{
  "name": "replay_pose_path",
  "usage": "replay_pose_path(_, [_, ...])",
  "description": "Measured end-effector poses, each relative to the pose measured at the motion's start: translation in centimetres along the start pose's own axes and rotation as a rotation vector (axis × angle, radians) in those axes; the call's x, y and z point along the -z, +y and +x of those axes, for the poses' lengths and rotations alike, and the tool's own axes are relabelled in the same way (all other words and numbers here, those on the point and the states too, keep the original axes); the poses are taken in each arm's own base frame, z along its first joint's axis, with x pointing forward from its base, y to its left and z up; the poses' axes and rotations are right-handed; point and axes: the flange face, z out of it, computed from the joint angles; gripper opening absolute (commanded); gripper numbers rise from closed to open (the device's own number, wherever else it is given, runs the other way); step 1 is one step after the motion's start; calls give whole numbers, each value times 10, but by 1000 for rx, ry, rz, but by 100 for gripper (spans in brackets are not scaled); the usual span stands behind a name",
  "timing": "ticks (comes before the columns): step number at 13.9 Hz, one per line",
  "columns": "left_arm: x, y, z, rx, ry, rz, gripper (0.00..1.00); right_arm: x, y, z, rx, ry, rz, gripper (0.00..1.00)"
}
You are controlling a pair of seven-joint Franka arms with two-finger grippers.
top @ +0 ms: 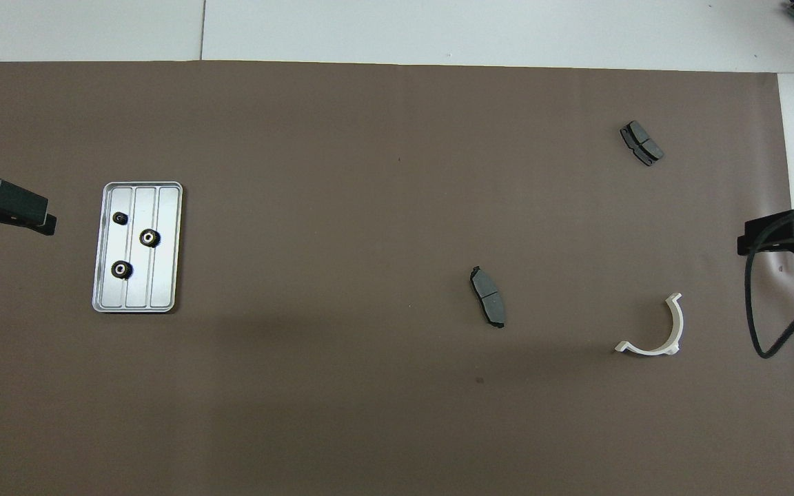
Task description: Place bearing gear from tray to pile
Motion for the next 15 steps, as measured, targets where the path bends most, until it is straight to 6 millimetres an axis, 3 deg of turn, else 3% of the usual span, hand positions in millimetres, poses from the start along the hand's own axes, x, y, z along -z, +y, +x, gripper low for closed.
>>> replay_pose_path(5, [-6,-1,-4,1,-14,-2,100,0,0,0,0,0,0,100])
replay_pose_path(7, [-18,-2,-5,5,17,-1,100,0,0,0,0,0,0,100])
replay_pose_path(9, [-45,-8,-5,14,84,1,100,0,0,0,0,0,0,100])
replay_pose_path(15, [-152,-18,-4,34,135,6,100,0,0,0,0,-1,0,100])
